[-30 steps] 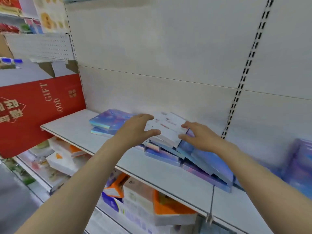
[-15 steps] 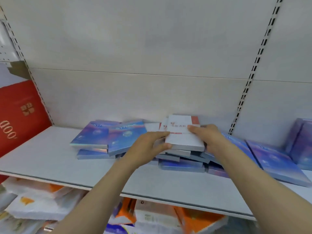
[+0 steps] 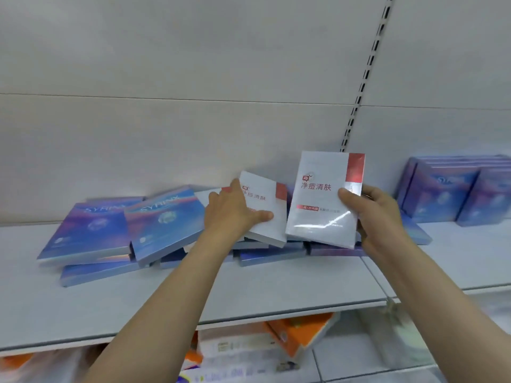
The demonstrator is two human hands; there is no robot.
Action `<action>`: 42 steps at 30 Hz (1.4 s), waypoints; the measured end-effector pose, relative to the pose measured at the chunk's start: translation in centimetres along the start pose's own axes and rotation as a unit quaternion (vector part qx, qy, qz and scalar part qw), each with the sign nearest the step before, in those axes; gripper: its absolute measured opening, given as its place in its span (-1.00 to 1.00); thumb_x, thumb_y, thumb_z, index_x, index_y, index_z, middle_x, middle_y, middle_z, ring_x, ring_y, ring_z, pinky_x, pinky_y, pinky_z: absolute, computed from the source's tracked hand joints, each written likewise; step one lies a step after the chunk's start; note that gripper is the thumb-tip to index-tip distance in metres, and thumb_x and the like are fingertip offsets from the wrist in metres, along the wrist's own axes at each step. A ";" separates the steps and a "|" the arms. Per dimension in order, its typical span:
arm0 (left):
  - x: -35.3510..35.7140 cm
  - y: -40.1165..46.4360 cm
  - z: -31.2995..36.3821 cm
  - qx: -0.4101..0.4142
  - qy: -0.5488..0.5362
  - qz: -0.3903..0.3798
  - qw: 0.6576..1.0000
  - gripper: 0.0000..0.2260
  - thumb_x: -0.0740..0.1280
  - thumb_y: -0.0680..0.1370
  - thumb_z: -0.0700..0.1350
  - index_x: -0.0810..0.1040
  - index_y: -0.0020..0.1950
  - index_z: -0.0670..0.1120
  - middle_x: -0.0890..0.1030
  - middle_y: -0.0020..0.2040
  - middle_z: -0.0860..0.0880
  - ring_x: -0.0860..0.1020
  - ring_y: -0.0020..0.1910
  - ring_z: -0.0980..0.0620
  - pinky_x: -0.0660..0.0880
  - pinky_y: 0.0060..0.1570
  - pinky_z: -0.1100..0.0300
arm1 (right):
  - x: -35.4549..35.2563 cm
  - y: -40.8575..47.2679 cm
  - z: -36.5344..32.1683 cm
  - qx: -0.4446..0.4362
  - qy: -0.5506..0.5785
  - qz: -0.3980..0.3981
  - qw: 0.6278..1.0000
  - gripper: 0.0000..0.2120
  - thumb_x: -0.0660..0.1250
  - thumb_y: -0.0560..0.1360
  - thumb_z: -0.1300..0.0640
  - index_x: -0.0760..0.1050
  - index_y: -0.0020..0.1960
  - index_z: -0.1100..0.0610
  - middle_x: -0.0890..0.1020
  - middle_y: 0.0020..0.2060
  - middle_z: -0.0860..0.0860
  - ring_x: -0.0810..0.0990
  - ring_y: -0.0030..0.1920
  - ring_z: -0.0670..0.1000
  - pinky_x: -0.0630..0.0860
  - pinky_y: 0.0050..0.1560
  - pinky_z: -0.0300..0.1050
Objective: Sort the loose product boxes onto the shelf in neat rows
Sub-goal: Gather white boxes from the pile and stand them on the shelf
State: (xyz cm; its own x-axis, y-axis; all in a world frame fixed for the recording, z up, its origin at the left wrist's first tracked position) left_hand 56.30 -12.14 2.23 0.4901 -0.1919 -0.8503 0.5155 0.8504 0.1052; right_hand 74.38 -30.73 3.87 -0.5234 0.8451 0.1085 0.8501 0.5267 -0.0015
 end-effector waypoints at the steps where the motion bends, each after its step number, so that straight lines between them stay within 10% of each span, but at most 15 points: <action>1: -0.3 0.0 0.1 0.001 -0.019 0.017 1.000 -0.19 0.47 0.32 0.29 0.23 0.41 -0.01 0.49 0.26 -0.08 0.41 0.25 -0.15 0.47 0.07 -0.04 | -0.6 -0.1 0.0 -0.007 -0.008 0.003 1.000 -0.69 0.45 0.48 0.19 0.54 0.21 0.17 0.71 -0.01 0.08 0.71 -0.13 0.05 0.57 -0.29 -0.15; 9: -1.8 -4.5 4.8 0.063 -0.273 0.142 0.950 -0.75 0.45 0.47 -0.06 0.52 0.12 0.01 0.62 0.06 0.08 0.58 -0.01 0.05 0.54 -0.11 0.19 | -6.8 0.0 -1.0 -0.041 -0.014 0.010 0.999 -0.86 0.35 0.56 0.18 0.56 0.10 0.16 0.69 -0.08 0.02 0.65 -0.13 0.00 0.56 -0.13 -0.02; 17: 3.8 -8.9 15.5 0.056 -0.488 0.106 0.865 -0.75 0.49 0.46 -0.16 0.58 0.10 -0.04 0.69 0.01 0.07 0.65 -0.02 0.08 0.54 -0.15 0.26 | -19.3 2.6 -3.3 -0.115 -0.001 -0.007 0.993 -0.74 0.36 0.56 0.17 0.44 0.21 -0.02 0.69 -0.13 -0.10 0.65 -0.12 -0.04 0.54 -0.10 -0.02; 28: 15.1 -12.3 31.4 0.042 -0.547 0.079 0.833 -0.70 0.43 0.50 -0.20 0.45 0.18 -0.09 0.66 0.03 0.03 0.63 -0.05 0.13 0.50 -0.16 0.31 | -38.2 6.7 -2.2 -0.081 -0.046 0.045 0.995 -0.71 0.32 0.58 -0.07 0.43 0.22 0.04 0.64 0.06 0.03 0.64 -0.01 0.09 0.58 -0.04 0.11; 42: 24.7 -5.1 44.4 0.053 -0.540 0.041 0.839 -0.78 0.35 0.56 -0.20 0.45 0.19 -0.10 0.64 0.08 0.04 0.60 -0.02 0.11 0.45 -0.18 0.28 | -52.3 20.2 -3.2 -0.069 -0.078 0.103 0.989 -0.77 0.33 0.59 0.13 0.40 0.22 0.09 0.64 -0.02 0.01 0.64 0.01 0.01 0.55 -0.10 -0.09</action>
State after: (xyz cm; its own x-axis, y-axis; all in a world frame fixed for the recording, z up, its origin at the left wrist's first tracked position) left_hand 97.00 -43.03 3.59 0.8485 -0.5153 0.1201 0.4803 0.8453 0.2339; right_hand 119.13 -64.60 1.31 -0.3310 0.9430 -0.0353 0.9341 0.3327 0.1292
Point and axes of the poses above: each hand's wrist, its own y-axis towards the middle knuckle, its own x-axis out of the palm, z = x × y, the point moved 4 cm from there along y, towards the middle knuckle
